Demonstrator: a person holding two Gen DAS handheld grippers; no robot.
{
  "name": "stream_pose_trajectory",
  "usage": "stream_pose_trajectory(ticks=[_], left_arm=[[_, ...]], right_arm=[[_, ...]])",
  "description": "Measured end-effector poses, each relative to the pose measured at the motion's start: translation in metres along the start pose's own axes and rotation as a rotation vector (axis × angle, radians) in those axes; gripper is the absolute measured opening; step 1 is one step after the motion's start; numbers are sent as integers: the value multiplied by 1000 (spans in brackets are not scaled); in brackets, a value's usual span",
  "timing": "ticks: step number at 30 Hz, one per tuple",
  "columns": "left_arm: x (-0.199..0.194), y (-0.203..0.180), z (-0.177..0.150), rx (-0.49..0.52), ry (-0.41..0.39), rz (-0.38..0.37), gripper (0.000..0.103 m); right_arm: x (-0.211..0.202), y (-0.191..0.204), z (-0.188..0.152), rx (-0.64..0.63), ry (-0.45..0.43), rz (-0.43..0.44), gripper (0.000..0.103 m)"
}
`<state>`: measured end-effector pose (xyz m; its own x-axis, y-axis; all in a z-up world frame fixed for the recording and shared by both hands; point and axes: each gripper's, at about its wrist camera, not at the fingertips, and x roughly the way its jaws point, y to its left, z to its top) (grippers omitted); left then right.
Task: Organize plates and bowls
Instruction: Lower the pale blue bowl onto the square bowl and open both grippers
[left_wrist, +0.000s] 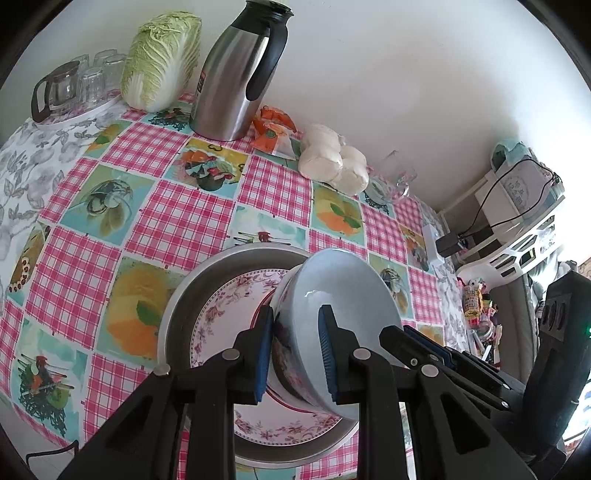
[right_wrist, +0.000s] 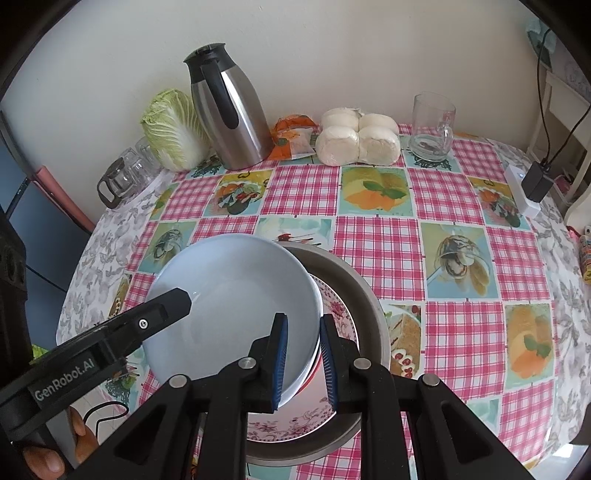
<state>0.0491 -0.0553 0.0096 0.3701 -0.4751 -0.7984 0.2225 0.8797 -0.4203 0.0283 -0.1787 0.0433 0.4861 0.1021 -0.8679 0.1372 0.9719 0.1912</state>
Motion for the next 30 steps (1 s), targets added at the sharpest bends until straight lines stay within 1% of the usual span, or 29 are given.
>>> stream_pose_trajectory(ticks=[8, 16, 18, 19, 21, 22, 23, 24, 25, 26, 27, 28, 29, 30], left_arm=[[4, 6, 0, -26, 11, 10, 24], [8, 8, -1, -35, 21, 17, 24], [5, 6, 0, -25, 13, 21, 25], [4, 5, 0, -20, 7, 26, 27], [0, 2, 1, -4, -9, 38, 36], [-2, 2, 1, -1, -16, 42, 49], [-4, 1, 2, 4, -23, 49, 57], [-6, 0, 2, 9, -30, 56, 58], [-8, 0, 3, 13, -39, 64, 60], [-11, 0, 3, 14, -50, 73, 65], [-12, 0, 3, 13, -55, 79, 69], [-13, 0, 4, 14, -61, 93, 77], [-15, 0, 4, 23, -73, 125, 80], [-16, 0, 4, 29, -81, 143, 81]], right_arm=[[-7, 2, 1, -2, -16, 14, 21], [-10, 3, 1, -1, -29, 22, 21], [-11, 1, 1, 1, -32, 22, 21], [-11, 1, 1, 4, -33, 19, 21], [-12, -1, 1, 9, -34, 12, 21], [-13, -2, 2, 11, -36, 6, 25], [-12, -2, 2, 13, -37, 6, 35], [-13, -3, 3, 15, -39, 3, 43], [-14, -4, 3, 14, -42, -3, 44], [-14, -4, 3, 12, -45, -10, 46], [-14, -5, 3, 15, -45, -16, 55], [-14, -6, 3, 18, -45, -16, 61], [-14, -7, 3, 19, -47, -19, 70], [-14, -7, 2, 19, -49, -24, 72]])
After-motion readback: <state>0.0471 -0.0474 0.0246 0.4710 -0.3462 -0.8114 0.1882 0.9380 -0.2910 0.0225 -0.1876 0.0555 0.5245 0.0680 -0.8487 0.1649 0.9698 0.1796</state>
